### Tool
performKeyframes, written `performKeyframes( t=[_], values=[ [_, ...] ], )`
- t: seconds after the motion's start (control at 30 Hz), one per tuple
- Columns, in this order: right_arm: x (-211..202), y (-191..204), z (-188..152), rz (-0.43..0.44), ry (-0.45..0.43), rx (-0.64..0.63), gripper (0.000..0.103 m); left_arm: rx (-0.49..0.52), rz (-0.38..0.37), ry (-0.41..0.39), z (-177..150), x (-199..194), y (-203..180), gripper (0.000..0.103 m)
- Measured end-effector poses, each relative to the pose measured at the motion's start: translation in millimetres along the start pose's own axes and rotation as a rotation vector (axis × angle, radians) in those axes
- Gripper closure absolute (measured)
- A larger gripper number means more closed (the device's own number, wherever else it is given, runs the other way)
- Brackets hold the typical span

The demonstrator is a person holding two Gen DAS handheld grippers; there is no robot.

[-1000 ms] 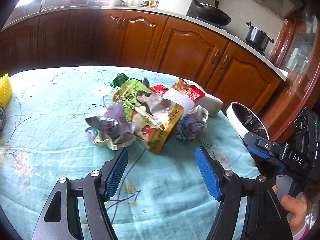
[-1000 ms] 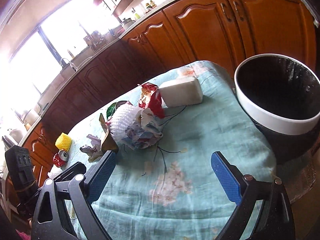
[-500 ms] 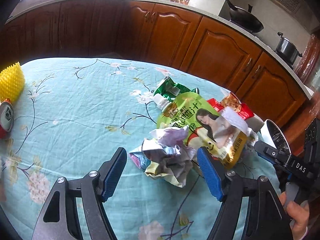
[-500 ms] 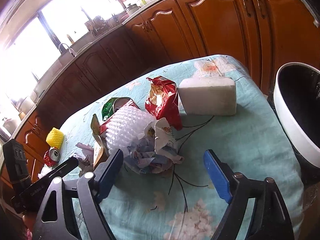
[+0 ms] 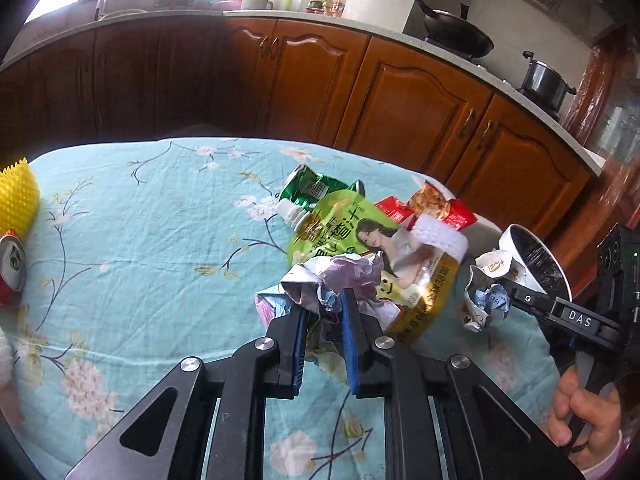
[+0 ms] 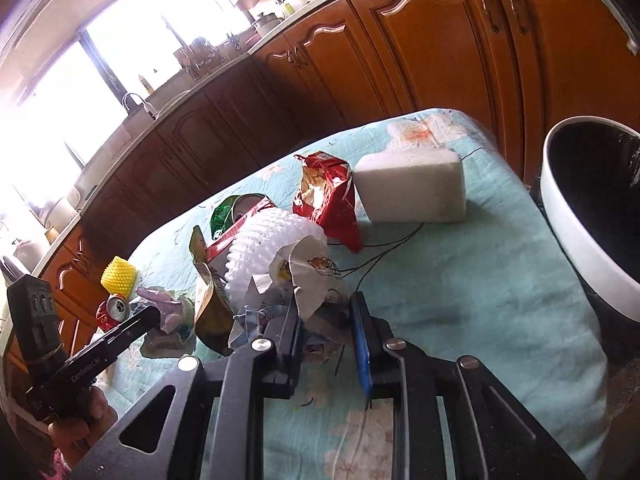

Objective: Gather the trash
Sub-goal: 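Grasp a crumpled white wrapper with the right gripper while the left grasps a silver-purple wrapper, then carry both wrappers over the bin and open both grippers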

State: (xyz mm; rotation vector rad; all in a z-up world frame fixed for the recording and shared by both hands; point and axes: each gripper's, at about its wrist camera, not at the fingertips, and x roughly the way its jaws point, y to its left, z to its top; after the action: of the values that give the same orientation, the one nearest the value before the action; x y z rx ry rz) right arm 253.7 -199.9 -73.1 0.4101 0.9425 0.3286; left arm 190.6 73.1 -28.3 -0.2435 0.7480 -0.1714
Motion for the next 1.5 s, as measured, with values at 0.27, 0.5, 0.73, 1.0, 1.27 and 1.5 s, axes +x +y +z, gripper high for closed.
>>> performKeyframes(
  t=[0.27, 0.5, 0.73, 1.0, 1.27, 1.5],
  values=[
    [-44, -23, -4, -0.030, -0.066, 0.028, 0.081, 0.087, -0.110, -0.034, 1, -27, -44, 0.088],
    [-74, -52, -8, -0.076, -0.108, 0.066, 0.081, 0.157, -0.186, 0.010, -4, -8, -85, 0.088],
    [-100, -81, -12, -0.133, -0.144, 0.107, 0.081, 0.218, -0.225, 0.058, -4, 24, -123, 0.088],
    [-129, -115, -13, -0.201, -0.187, 0.155, 0.081, 0.264, -0.254, 0.103, 3, 55, -164, 0.088],
    [-145, -144, -6, -0.246, -0.217, 0.192, 0.081, 0.296, -0.287, 0.128, 15, 80, -202, 0.088],
    [-150, -166, 9, -0.282, -0.233, 0.201, 0.081, 0.324, -0.307, 0.132, 30, 106, -235, 0.088]
  ],
)
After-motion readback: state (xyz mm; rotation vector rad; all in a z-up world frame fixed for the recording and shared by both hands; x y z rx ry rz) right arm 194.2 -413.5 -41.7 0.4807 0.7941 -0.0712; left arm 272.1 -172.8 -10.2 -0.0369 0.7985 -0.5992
